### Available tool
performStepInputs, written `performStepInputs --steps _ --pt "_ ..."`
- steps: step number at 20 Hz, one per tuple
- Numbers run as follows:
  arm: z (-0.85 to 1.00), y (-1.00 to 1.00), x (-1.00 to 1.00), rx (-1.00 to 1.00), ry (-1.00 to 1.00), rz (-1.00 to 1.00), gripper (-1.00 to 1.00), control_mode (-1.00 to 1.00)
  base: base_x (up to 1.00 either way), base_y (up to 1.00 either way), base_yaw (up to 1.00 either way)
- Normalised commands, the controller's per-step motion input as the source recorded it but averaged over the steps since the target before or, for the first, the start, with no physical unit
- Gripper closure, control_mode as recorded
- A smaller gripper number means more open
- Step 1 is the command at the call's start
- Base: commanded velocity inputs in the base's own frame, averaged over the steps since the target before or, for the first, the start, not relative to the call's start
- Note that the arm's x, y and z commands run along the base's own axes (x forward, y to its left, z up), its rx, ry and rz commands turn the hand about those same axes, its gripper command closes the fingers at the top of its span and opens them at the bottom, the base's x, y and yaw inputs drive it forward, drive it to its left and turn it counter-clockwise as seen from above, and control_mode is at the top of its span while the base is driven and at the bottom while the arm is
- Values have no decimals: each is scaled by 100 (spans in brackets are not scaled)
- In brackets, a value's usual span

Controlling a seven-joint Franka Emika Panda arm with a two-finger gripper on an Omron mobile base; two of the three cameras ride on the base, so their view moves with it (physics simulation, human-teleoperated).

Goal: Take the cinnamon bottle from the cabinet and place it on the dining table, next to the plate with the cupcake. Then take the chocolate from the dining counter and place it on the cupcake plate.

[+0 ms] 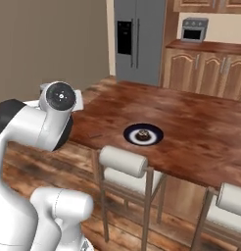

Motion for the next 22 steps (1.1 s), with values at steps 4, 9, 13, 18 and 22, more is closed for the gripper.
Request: performStepInputs --steps 4,9,13,18,22 --pt "0 0 0 0 0 0 100 100 61 37 -46" --pt "0 0 0 0 0 0 100 100 57 36 -51" --pt "0 0 0 0 0 0 100 100 74 18 -24" --pt "0 0 0 0 0 0 100 100 81 5 -3" --pt "0 0 0 0 0 0 100 100 59 0 5"
